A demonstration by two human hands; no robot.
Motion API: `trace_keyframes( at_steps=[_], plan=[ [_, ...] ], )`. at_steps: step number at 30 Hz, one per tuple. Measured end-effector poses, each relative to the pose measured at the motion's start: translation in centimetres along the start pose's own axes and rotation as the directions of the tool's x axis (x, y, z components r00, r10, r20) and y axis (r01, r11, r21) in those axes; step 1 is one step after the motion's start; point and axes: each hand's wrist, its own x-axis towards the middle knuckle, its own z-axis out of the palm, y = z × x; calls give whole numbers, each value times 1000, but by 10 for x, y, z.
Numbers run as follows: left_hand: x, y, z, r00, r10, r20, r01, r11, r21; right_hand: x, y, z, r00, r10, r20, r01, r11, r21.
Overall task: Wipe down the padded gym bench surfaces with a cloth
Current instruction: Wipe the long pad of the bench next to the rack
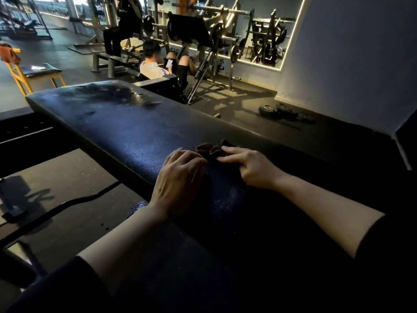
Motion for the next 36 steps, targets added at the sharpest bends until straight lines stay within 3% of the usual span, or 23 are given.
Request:
trace_keyframes(
  at_steps=[4,7,9,14,16,19,21,24,27,29,31,33,36],
  plan=[
    [-1,-3,5,999,-33,0,33,999,-15,32,61,-25,931,339,-133,-346,938,-27],
    [-2,-3,5,999,-43,28,43,999,-16,44,74,-31,883,449,-140,-454,891,-8],
    [-1,-3,5,998,-60,32,61,998,-10,43,64,-28,899,420,-126,-422,906,14],
    [-3,-6,6,998,-49,32,49,999,19,9,43,-13,988,153,-11,-153,988,-30],
    [-3,-6,5,999,-24,49,23,999,26,5,62,-28,976,215,-31,-217,973,-80],
    [-4,-4,5,999,-20,45,19,1000,24,1,92,-49,880,457,-126,-467,882,-59],
    [-5,-1,6,999,-35,10,35,999,26,0,89,-45,867,483,-127,-491,870,-41],
    [-8,4,5,994,-62,-95,65,998,23,-7,50,-25,935,347,-80,-349,937,-12],
    [-10,10,2,976,-90,-200,99,994,37,-33,-3,-3,993,111,-36,-111,994,20],
    [-14,17,1,966,-104,-237,119,992,52,-60,-30,6,998,-56,7,56,997,45],
    [-24,25,0,964,-110,-244,126,991,50,-76,-31,2,991,-130,45,128,991,46],
    [-39,33,0,971,-85,-224,98,994,46,-78,-10,-11,998,-60,36,60,998,10],
    [-67,44,1,976,-72,-206,79,996,28,-72,20,-26,975,205,-85,-206,978,-6]
  ],
)
